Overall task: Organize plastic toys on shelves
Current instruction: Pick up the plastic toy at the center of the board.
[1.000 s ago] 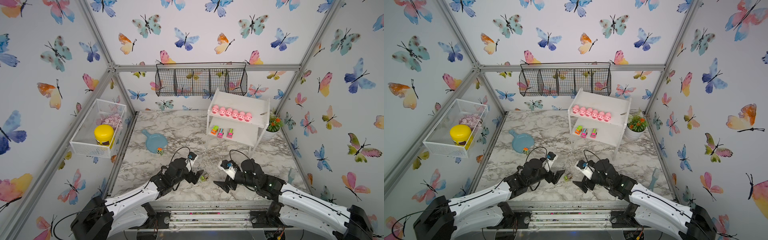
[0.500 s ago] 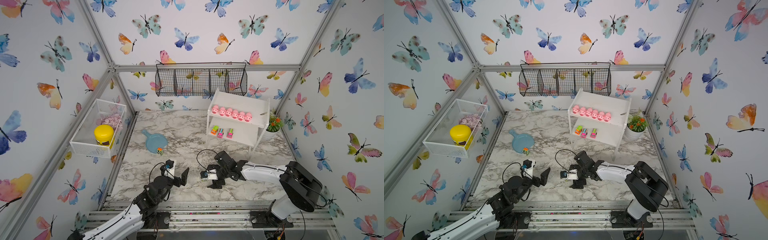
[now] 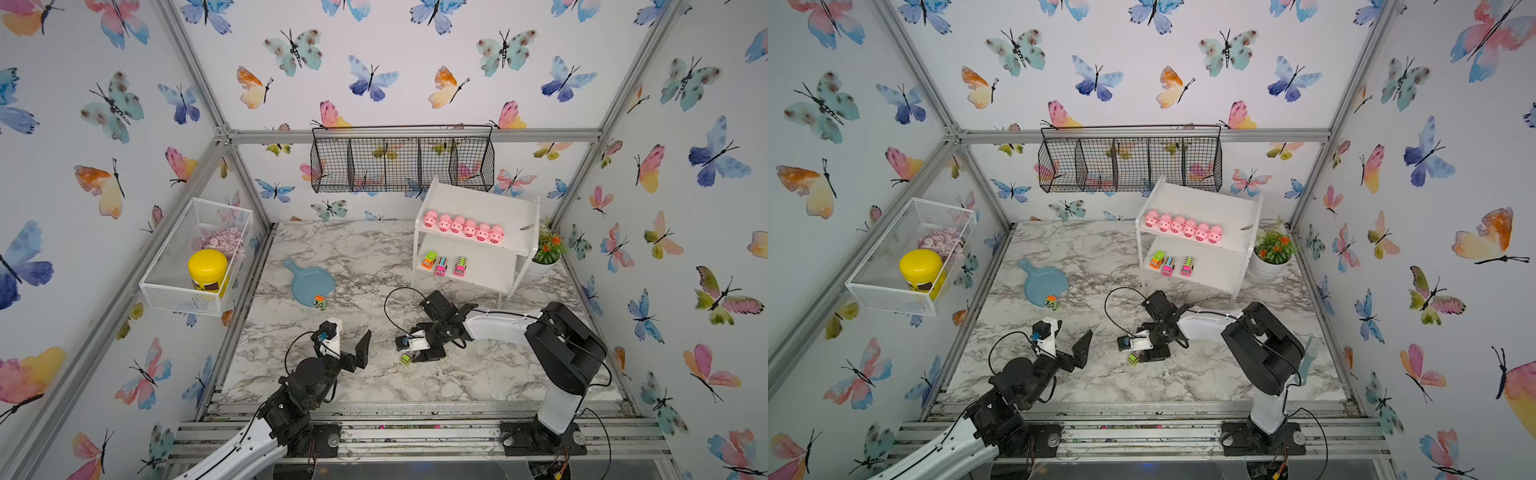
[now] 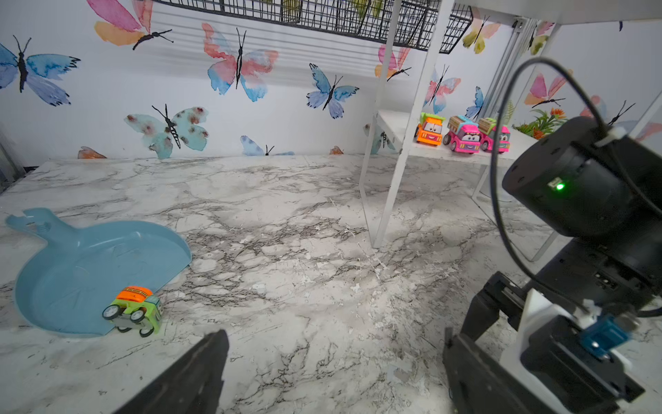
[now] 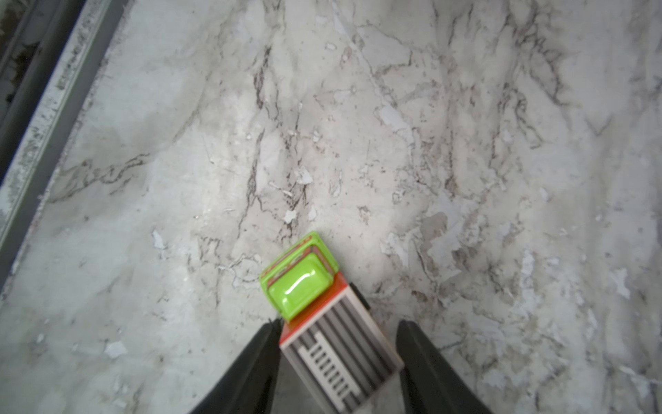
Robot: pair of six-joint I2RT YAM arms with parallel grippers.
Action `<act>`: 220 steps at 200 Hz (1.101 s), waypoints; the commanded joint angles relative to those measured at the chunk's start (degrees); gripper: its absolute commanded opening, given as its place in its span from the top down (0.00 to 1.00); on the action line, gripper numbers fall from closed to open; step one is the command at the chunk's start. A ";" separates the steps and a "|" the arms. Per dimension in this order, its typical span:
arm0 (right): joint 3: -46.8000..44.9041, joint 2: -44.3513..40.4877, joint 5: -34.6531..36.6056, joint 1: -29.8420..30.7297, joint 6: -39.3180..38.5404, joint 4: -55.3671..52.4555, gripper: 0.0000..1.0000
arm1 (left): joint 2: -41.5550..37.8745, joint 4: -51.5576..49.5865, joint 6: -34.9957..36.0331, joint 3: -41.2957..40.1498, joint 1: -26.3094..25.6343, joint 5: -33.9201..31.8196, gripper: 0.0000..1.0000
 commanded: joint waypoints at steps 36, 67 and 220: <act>2.79 1.72 -5.68 -0.02 -3.42 -6.62 0.54 | -3.20 -1.23 2.36 2.01 0.24 -3.87 0.02; 2.27 1.34 -6.29 0.08 -3.79 -6.83 0.54 | -4.36 -1.43 2.62 1.96 0.24 -3.95 0.02; -4.81 -12.77 -6.78 -1.48 8.00 -2.37 0.73 | 3.38 -13.90 31.51 16.75 0.20 25.41 0.01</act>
